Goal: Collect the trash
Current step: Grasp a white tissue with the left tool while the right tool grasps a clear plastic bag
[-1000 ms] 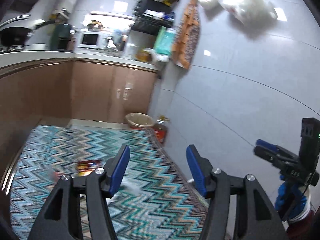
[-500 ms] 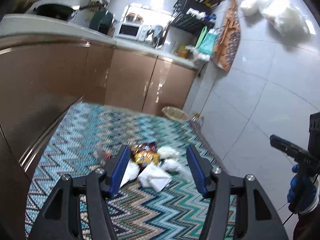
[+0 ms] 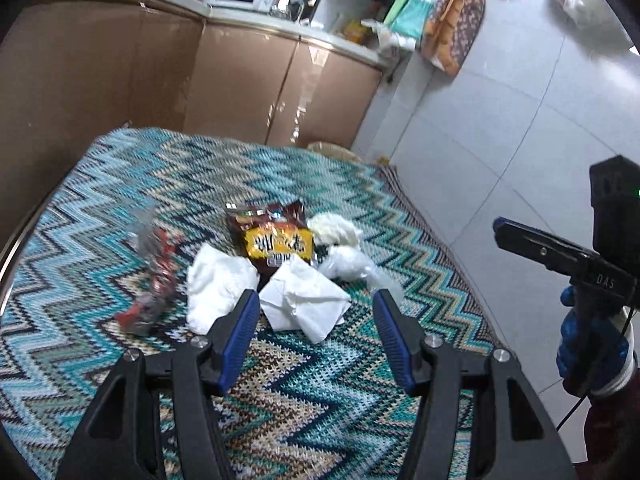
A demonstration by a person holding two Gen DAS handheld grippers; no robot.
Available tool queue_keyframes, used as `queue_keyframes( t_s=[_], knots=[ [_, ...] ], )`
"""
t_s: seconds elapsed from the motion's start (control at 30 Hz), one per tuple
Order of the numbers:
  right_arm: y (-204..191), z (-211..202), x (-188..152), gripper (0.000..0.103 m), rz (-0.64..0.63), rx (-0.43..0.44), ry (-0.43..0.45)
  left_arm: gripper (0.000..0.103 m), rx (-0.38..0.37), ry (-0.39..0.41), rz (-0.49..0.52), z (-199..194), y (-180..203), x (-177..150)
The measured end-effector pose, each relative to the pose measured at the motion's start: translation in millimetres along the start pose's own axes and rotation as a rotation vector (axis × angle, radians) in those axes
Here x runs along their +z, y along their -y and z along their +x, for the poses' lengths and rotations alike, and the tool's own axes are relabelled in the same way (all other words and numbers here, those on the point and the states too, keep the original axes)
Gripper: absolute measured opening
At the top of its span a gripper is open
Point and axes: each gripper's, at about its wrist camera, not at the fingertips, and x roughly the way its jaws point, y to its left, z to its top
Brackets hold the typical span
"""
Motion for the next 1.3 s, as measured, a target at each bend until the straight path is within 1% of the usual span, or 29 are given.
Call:
queue_keyframes(
  t_s=[0.1, 0.27, 0.67, 0.73, 0.77, 0.83, 0.87, 0.93, 1.0, 1.13, 1.2, 1.27, 1.3],
  knots=[
    [3.3, 20.9, -1.0, 0.067, 0.007, 0.018, -0.036, 0.057, -0.003, -0.029, -0.003, 18.2, -4.3, -0.9],
    [9.0, 54.0, -3.1, 0.067, 0.012, 0.045, -0.092, 0.057, -0.004, -0.056, -0.028, 39.6, -15.8, -0.2],
    [11.6, 111.2, -6.9, 0.067, 0.0, 0.106, -0.176, 0.055, -0.009, -0.119, -0.035, 73.6, -22.3, -5.1],
    [12.3, 118.8, -8.2, 0.067, 0.002, 0.116, -0.19, 0.042, -0.01, -0.132, -0.04, 77.4, -23.3, -7.3],
    [12.7, 122.7, -9.6, 0.067, 0.003, 0.122, -0.197, 0.04, -0.007, -0.133, -0.043, 78.4, -23.8, -7.4],
    [14.1, 127.9, -11.7, 0.067, 0.011, 0.128, -0.204, 0.033, -0.005, -0.133, -0.049, 80.4, -24.6, -7.1],
    [15.3, 130.8, -13.0, 0.067, 0.018, 0.133, -0.208, 0.032, -0.003, -0.132, -0.053, 80.9, -25.2, -7.3],
    [17.3, 135.7, -15.8, 0.064, 0.031, 0.141, -0.218, 0.024, -0.002, -0.129, -0.06, 80.6, -26.2, -8.7],
    [18.1, 139.2, -18.4, 0.061, 0.035, 0.143, -0.226, 0.02, -0.01, -0.13, -0.071, 80.6, -28.3, -9.6],
    [17.0, 142.9, -16.9, 0.058, 0.032, 0.158, -0.224, 0.017, -0.018, -0.125, -0.087, 77.6, -30.9, -12.8],
    [14.8, 144.8, -14.9, 0.053, 0.02, 0.168, -0.223, 0.016, -0.021, -0.124, -0.086, 75.3, -31.7, -14.7],
    [10.3, 148.9, -14.2, 0.042, -0.002, 0.171, -0.235, 0.015, -0.019, -0.123, -0.086, 74.4, -31.8, -15.0],
    [8.6, 150.1, -14.9, 0.04, -0.009, 0.17, -0.238, 0.015, -0.019, -0.122, -0.085, 73.6, -31.9, -15.3]
  ],
)
